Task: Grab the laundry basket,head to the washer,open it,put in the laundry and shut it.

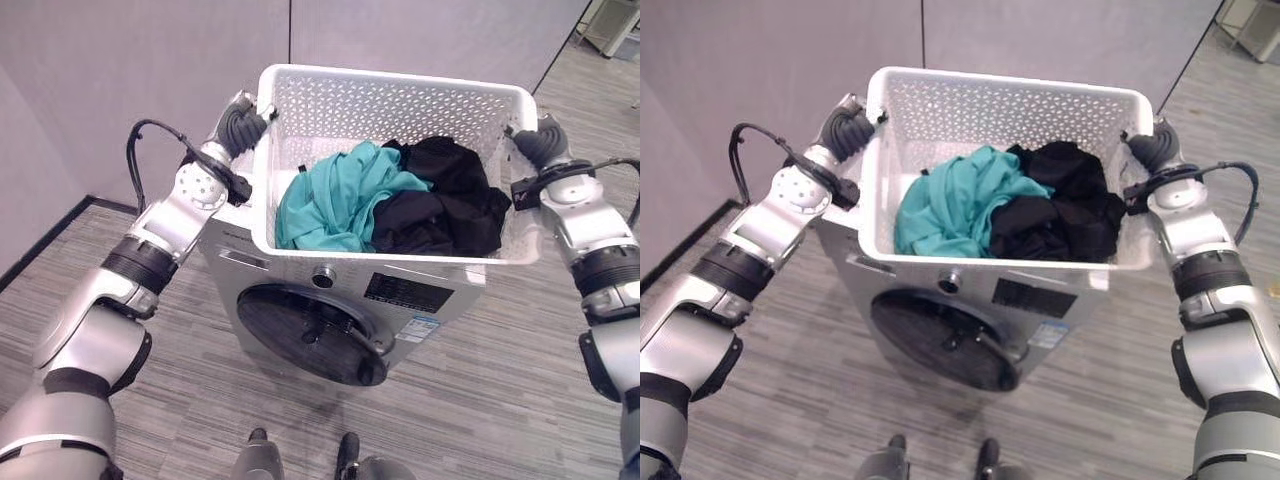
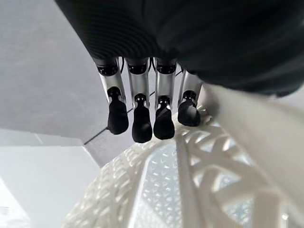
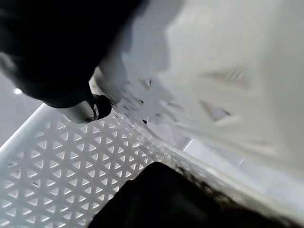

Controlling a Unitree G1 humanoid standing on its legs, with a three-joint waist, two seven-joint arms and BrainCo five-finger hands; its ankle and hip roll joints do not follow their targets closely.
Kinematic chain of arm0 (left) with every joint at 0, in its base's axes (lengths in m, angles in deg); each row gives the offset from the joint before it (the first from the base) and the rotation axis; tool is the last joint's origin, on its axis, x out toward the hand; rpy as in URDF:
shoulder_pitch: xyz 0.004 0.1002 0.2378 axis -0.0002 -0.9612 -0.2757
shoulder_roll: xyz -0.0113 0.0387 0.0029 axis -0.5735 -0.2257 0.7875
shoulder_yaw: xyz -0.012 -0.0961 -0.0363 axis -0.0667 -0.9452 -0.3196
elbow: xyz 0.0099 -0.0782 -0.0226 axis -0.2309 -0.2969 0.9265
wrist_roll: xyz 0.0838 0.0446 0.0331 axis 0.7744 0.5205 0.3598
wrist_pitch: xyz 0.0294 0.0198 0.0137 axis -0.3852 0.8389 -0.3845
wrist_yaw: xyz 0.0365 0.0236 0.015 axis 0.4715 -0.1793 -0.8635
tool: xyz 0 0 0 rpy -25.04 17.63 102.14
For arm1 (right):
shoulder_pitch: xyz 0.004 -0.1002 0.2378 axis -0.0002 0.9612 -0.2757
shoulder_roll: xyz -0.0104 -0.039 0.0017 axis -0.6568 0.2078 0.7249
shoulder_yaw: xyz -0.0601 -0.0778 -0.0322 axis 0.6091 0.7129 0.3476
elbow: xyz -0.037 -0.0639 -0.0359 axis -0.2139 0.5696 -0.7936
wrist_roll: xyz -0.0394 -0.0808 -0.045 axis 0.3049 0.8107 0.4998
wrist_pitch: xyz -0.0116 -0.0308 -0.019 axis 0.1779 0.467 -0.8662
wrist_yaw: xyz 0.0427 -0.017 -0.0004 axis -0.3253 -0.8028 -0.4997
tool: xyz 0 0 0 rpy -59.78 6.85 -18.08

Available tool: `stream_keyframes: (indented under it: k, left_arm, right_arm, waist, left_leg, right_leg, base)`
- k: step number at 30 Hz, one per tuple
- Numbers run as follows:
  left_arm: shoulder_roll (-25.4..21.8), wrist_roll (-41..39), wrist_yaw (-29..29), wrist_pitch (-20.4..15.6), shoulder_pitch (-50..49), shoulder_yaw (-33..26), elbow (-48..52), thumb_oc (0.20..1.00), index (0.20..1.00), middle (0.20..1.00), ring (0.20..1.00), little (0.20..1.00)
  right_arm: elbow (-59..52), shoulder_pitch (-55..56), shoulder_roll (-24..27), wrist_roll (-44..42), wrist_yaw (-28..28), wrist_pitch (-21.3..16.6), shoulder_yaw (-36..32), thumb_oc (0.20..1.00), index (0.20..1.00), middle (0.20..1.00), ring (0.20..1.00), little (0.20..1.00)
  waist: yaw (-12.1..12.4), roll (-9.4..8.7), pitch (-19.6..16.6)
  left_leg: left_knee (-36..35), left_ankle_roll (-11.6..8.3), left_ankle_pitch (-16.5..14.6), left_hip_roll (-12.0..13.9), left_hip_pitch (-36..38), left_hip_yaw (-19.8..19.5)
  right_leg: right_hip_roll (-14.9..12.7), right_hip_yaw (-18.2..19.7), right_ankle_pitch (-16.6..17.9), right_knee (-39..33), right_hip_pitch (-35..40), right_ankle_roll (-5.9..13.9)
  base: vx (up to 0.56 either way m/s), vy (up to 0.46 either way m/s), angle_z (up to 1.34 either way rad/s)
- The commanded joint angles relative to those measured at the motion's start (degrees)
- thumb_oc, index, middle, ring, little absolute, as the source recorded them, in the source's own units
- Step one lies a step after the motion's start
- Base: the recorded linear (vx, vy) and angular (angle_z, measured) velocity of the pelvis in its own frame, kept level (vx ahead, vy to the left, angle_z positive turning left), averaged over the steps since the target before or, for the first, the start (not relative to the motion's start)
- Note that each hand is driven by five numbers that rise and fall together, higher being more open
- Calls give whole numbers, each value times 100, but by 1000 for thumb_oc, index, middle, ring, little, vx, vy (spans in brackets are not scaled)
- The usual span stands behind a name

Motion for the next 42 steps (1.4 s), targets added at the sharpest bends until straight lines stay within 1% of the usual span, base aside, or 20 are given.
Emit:
stream_keyframes:
  k: [1,2,4,5,7,8,9,10,11,18,19,20,21,22,25,29,35,37,39,42]
  left_arm:
    - [-163,170,-267,-70,779,9,-742,200,200,200,200,200]
    - [-58,228,-291,-14,1031,212,-1094,200,200,200,200,200]
    - [32,334,-313,-20,1120,307,-1283,200,200,200,200,200]
    - [76,375,-308,-12,1199,390,-1328,200,200,200,200,200]
    - [208,567,-316,12,1465,626,-1725,200,200,200,200,200]
    - [380,557,-325,30,1677,786,-2064,200,200,200,200,200]
    - [433,526,-343,45,1782,839,-2204,200,200,200,200,200]
    - [432,522,-343,39,1794,842,-2217,200,200,200,200,200]
    - [523,455,-383,45,1986,887,-2382,200,200,200,200,200]
    - [719,252,-416,46,2175,916,-2708,200,200,200,200,200]
    - [853,121,-353,39,2152,888,-2871,200,200,200,200,200]
    - [855,119,-352,35,2157,886,-2877,206,206,206,206,206]
    - [972,12,-350,34,2226,918,-3031,953,953,953,953,953]
    - [1029,-69,-329,41,2276,972,-3229,1000,1000,1000,1000,1000]
    - [1094,-206,-265,85,2384,1029,-3656,1000,1000,1000,1000,1000]
    - [1085,-135,-217,103,2506,1172,-3894,1000,1000,1000,1000,1000]
    - [974,-156,-275,64,2532,1098,-3923,1000,1000,1000,1000,1000]
    - [786,-296,-359,7,2533,924,-3788,1000,1000,1000,1000,1000]
    - [771,-337,-328,5,2513,899,-3811,1000,1000,1000,1000,1000]
    - [647,-406,-336,-42,2529,864,-3720,1000,1000,1000,1000,1000]
  right_arm:
    - [519,-287,618,60,324,-129,224,200,200,200,200,200]
    - [577,-396,455,59,251,-90,377,200,200,200,200,200]
    - [565,-391,329,43,285,-118,350,200,200,200,200,200]
    - [545,-392,249,69,271,-119,391,200,200,200,200,200]
    - [817,-657,-243,158,177,-139,694,200,200,200,200,200]
    - [1148,-1013,-626,145,141,-147,933,200,200,200,200,200]
    - [1335,-1166,-788,114,108,-156,1035,200,200,200,200,200]
    - [1356,-1188,-795,109,106,-165,1046,200,200,200,200,200]
    - [1677,-1451,-1011,78,67,-134,1210,200,200,200,200,200]
    - [2370,-1899,-1060,305,-40,50,1581,200,200,200,200,200]
    - [2683,-2025,-1037,376,-120,112,1667,495,495,495,495,495]
    - [2693,-2035,-1037,375,-124,108,1674,580,580,580,580,580]
    - [2922,-2151,-1060,354,-179,170,1744,1000,1000,1000,1000,1000]
    - [3088,-2223,-1075,327,-234,197,1835,1000,1000,1000,1000,1000]
    - [3321,-2323,-1132,354,-350,237,2007,1000,1000,1000,1000,1000]
    - [3517,-2414,-1139,429,-478,253,2200,1000,1000,1000,1000,1000]
    - [3383,-2394,-1105,242,-417,180,2111,1000,1000,1000,1000,1000]
    - [3311,-2322,-918,156,-454,157,2097,1000,1000,1000,1000,1000]
    - [3336,-2326,-860,128,-466,165,2074,1000,1000,1000,1000,1000]
    - [3459,-2284,-605,49,-479,164,1988,1000,1000,1000,1000,1000]
  waist:
    - [242,37,-130]
    - [212,137,-180]
    - [188,172,-196]
    - [188,168,-219]
    - [256,154,-309]
    - [311,158,-314]
    - [344,152,-294]
    - [348,151,-293]
    - [386,139,-230]
    - [363,110,-24]
    - [330,111,29]
    - [329,115,31]
    - [299,124,76]
    - [277,134,109]
    - [252,131,133]
    - [222,138,122]
    - [199,163,56]
    - [213,160,-39]
    - [214,165,-61]
    - [237,175,-161]
  left_leg:
    - [-904,312,395,-51,-118,120]
    - [-1193,272,520,43,41,200]
    - [-1176,257,571,27,75,265]
    - [-1149,268,552,-1,87,309]
    - [-1132,348,449,-135,168,370]
    - [-1146,389,420,-168,198,467]
    - [-1160,407,418,-176,186,517]
    - [-1161,409,418,-176,182,526]
    - [-1195,420,434,-178,125,604]
    - [-1151,471,440,-233,-110,603]
    - [-1171,476,452,-240,-133,605]
    - [-1173,476,453,-240,-135,603]
    - [-1209,477,466,-241,-143,598]
    - [-1257,477,487,-232,-131,602]
    - [-1308,468,521,-197,-106,612]
    - [-1313,453,508,-163,-49,617]
    - [-1343,452,462,-138,101,636]
    - [-1405,434,446,-129,203,635]
    - [-1415,428,441,-125,225,633]
    - [-1455,416,411,-119,342,619]
  right_leg:
    - [-207,213,-595,-265,537,295]
    - [-170,254,-675,-167,586,309]
    - [-213,250,-690,-136,614,328]
    - [-259,245,-672,-141,619,347]
    - [-405,369,-578,-264,632,432]
    - [-475,410,-495,-353,604,506]
    - [-502,432,-452,-388,559,534]
    - [-504,442,-448,-390,551,535]
    - [-553,433,-364,-437,439,575]
    - [-602,364,-296,-395,203,617]
    - [-611,349,-291,-368,156,625]
    - [-611,348,-292,-366,154,625]
    - [-615,349,-279,-355,103,631]
    - [-610,346,-264,-352,61,632]
    - [-594,336,-262,-328,15,632]
    - [-577,331,-294,-296,27,623]
    - [-565,329,-333,-258,79,633]
    - [-562,293,-352,-284,153,641]
    - [-559,289,-354,-301,181,643]
    - [-554,260,-354,-390,312,650]
  base:
    - [167,137,-18]
    - [123,105,-28]
    - [156,153,-34]
    - [217,220,-32]
    - [207,219,-44]
    - [129,183,-46]
    - [78,130,-42]
    - [-5,83,-30]
    - [-15,47,-24]
    - [-12,31,4]
    - [5,9,3]
    - [0,0,0]
    - [4,-4,4]
    - [0,0,0]
    - [0,0,0]
    - [13,-14,0]
    - [26,-6,-1]
    - [58,-29,-3]
    - [17,-12,0]
    - [32,-17,0]
